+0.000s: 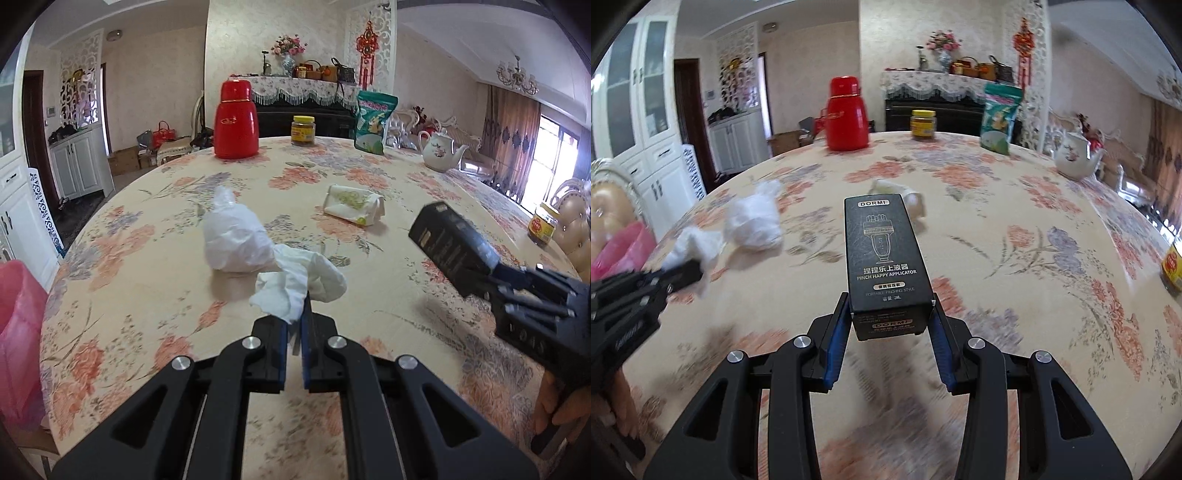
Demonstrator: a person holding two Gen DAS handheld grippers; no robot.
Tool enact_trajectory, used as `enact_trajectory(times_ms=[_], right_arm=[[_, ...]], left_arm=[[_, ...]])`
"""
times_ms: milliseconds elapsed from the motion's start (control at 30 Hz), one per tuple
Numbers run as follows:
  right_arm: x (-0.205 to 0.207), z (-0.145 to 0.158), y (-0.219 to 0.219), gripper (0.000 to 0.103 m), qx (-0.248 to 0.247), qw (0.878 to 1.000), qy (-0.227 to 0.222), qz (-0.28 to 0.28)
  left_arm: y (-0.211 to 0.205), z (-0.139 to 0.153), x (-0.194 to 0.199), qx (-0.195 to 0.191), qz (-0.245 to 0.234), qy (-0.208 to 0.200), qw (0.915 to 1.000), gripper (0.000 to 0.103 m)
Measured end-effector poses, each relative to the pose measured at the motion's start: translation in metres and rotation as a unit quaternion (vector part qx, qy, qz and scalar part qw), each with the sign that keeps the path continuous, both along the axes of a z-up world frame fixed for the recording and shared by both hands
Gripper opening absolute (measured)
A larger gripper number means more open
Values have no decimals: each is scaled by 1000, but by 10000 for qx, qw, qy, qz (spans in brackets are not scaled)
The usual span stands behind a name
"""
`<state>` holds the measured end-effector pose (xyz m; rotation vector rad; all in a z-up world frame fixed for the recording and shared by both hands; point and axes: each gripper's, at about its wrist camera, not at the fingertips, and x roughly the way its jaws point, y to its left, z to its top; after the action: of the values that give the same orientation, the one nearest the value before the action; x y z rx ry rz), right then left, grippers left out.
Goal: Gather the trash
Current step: 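Carry the tissue and black box with both tools over the wastebasket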
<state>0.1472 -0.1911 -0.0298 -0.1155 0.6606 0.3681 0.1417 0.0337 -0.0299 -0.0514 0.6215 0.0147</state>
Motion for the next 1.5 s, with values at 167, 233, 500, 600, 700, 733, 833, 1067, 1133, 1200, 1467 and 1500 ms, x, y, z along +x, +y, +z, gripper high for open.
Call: enact_trajectory(times_ms=[167,233,500,600,700,733,833,1067,1133,1200,1467,1500], right_arm=[[-27,4,18,40,-35,9996,-57,269],[-36,6,27,40,-52,9993,-125,357],[-53,8,77,40,18,9963,-94,853],[-59,9,106,40,-51,9935,-113,1130],[-63,11,130,40,-63,9905,-116,1367],[-64,12,139,40,-73,9893,-137,1447],[-68,16,162,40,-55,9858,-155,1668],[-79,31,227,40,71,9715,-245,2357],[-83,39,251,40,163,9640,-260,2642],[-86,45,269,40,210,9581,-294,2842],[-88,50,363,41,356,9283,-192,3696],[-87,50,374,41,355,9256,-162,3764]], left_arm=[[15,9,-22,57,99,-228,9997,6],[22,10,-32,76,156,-298,9994,6],[69,13,-68,-36,511,-430,9978,6],[86,11,-80,-39,626,-432,9971,6],[104,8,-93,-75,791,-430,9959,6],[110,7,-96,-86,834,-430,9956,6],[130,5,-113,-74,1037,-452,9935,6],[181,11,-139,-90,1548,-525,9865,6],[199,19,-150,-50,1754,-622,9825,6],[214,23,-155,41,1936,-660,9789,6],[308,29,-169,75,2473,-500,9676,6],[320,27,-169,55,2554,-469,9657,6]])
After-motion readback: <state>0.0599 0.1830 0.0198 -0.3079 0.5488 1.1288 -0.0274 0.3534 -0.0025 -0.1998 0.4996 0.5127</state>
